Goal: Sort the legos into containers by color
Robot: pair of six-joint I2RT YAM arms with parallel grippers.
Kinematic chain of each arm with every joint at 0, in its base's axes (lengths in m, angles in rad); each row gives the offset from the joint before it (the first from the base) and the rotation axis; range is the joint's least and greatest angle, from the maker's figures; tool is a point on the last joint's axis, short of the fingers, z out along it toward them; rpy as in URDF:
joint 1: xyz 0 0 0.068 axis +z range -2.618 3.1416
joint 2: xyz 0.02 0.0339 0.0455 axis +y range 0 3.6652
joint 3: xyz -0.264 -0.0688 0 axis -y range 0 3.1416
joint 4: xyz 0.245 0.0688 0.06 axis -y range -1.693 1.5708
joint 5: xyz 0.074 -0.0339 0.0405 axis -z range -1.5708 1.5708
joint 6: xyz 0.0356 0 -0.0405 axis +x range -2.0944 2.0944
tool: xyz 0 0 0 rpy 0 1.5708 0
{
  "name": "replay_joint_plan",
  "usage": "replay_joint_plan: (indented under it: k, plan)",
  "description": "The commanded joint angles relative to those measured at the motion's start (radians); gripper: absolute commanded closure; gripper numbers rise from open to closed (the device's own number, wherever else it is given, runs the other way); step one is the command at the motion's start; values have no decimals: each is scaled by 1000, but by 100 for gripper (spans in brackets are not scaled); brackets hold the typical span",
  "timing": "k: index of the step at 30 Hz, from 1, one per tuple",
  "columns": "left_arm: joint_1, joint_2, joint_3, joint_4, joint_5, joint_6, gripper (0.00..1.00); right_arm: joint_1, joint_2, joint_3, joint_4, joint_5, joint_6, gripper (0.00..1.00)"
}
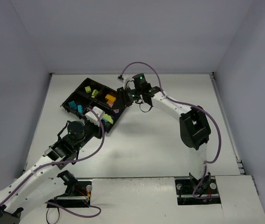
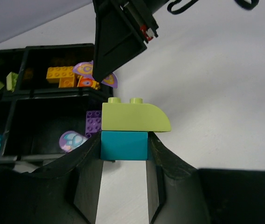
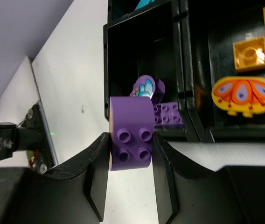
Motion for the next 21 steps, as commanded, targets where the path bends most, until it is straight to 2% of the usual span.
replay_joint_plan:
  k: [1,5,8,10,11,13,14,17,21]
  plan:
    - [8,-68,83,-142,-103,-63,76,56,42,112,26,77,-87,90]
    - [8,-128,79,-200,-148,-63,76,112,122,228,16,99,-114,84]
    - [9,-158,75,-233,-159,-63,76,140,176,270,15,117,-114,69]
    - [9,-166,73,-243,-160,-61,76,142,202,299,15,120,-95,54]
    - [9,-166,72,-245,-162,-55,76,142,205,303,15,122,-95,43]
    - [9,-166,69,-243,-162,-47,76,139,199,310,15,114,-97,37]
    - [9,-165,67,-240,-168,-40,76,134,193,310,15,105,-97,29]
    - [9,-145,66,-224,-172,-17,76,100,156,296,13,51,-71,23]
    - [12,-106,72,-173,-163,17,76,41,71,261,16,-25,-34,22]
